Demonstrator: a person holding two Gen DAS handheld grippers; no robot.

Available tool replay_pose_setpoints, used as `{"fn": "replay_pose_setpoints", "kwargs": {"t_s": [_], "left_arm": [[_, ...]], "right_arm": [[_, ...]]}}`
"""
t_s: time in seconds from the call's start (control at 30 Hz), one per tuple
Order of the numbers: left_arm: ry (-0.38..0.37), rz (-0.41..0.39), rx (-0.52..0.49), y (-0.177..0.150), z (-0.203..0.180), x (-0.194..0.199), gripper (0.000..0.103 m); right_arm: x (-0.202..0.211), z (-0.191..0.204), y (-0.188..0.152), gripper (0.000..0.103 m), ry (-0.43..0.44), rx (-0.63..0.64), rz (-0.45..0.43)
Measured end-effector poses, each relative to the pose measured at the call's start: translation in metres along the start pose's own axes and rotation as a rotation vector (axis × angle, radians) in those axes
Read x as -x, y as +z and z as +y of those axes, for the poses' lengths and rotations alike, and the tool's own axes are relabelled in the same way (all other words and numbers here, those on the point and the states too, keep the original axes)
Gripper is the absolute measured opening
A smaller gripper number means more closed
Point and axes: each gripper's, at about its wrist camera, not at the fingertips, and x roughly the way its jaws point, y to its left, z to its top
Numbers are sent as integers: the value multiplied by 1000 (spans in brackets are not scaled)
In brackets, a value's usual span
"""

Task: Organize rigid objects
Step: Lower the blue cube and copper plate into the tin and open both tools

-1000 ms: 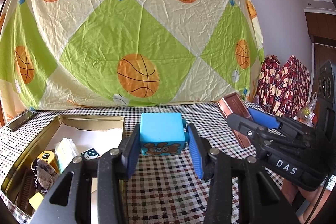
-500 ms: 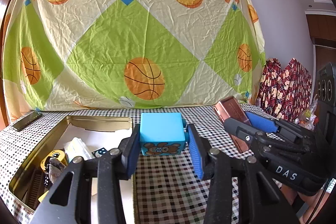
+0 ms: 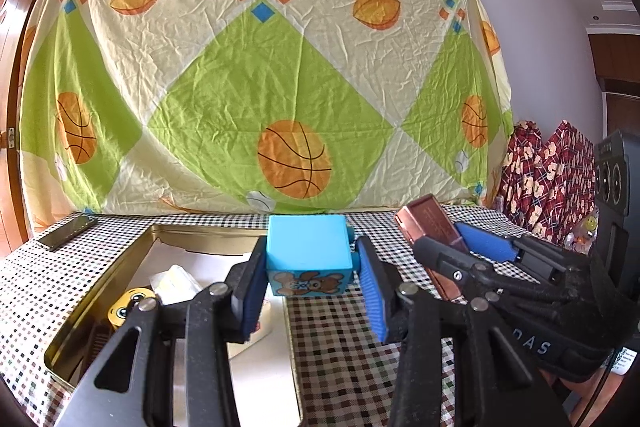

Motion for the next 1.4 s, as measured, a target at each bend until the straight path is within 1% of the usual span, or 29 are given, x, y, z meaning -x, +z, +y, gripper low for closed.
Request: {"fn": "replay_pose_setpoints", "kwargs": {"t_s": [0.33, 0.47, 0.7, 1.0, 1.2, 1.4], "left_arm": [[32, -1, 20, 4, 22, 10, 42], [60, 6, 27, 6, 32, 11, 42], [118, 40, 32, 6, 52, 11, 42], [167, 79, 25, 4, 73, 8, 42], [192, 111, 27, 4, 89, 2, 42], [204, 160, 21, 2, 103, -8, 42]], "right_arm": [[-4, 20, 6, 49, 44, 19, -2], [-7, 28, 10, 49, 63, 29, -2], [-15, 41, 18, 49, 89, 54, -1], [-28, 63, 28, 49, 120, 86, 12], [-43, 77, 36, 49, 138, 103, 37], [-74, 83, 40, 49, 165, 66, 121]]}}
